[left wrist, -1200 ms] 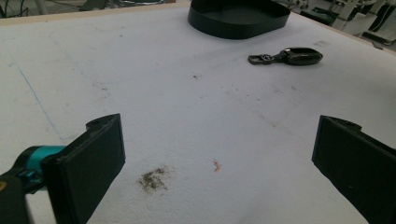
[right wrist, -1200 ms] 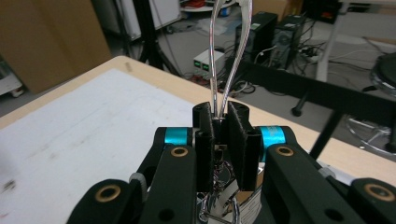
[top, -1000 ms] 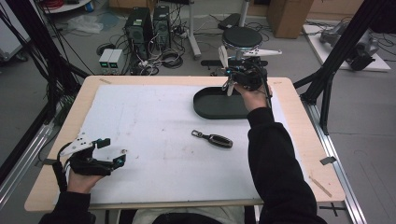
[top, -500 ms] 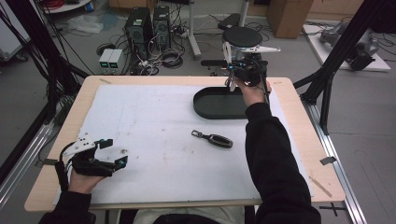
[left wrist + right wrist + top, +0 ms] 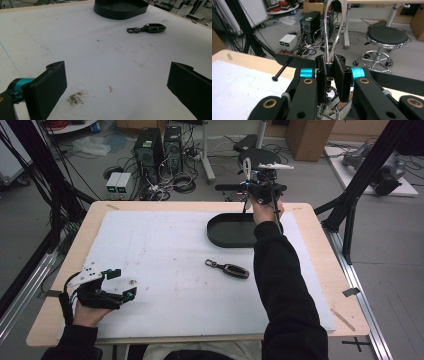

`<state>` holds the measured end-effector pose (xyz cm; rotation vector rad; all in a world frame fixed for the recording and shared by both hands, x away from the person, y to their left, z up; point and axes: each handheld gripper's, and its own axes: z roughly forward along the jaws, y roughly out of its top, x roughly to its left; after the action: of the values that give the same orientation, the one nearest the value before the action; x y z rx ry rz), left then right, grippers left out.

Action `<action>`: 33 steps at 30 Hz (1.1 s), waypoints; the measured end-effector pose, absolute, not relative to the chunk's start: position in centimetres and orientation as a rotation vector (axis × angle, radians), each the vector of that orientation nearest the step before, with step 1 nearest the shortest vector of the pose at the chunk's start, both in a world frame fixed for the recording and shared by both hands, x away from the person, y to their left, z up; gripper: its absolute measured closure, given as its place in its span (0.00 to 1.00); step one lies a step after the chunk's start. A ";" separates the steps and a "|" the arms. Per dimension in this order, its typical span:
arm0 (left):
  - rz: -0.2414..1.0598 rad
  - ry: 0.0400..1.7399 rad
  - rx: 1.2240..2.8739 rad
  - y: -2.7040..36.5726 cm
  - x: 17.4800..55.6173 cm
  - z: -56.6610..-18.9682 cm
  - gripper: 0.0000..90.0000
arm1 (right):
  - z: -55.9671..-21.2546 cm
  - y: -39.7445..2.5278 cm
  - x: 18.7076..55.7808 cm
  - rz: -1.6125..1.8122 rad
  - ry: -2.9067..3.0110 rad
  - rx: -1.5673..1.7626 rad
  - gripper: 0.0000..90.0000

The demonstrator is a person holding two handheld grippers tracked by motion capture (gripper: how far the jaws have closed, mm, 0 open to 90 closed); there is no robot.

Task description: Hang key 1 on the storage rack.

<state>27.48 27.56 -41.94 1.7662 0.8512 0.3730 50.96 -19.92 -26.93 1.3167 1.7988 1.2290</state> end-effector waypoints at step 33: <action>0.375 0.844 1.794 27.3 27.7 -42.1 0.03 | -27.1 -17.7 52.2 1.275 1.617 1.429 0.91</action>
<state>27.68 27.34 -42.10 1.7938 0.8436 0.3746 52.20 -17.73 -27.09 1.4292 1.6167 1.2753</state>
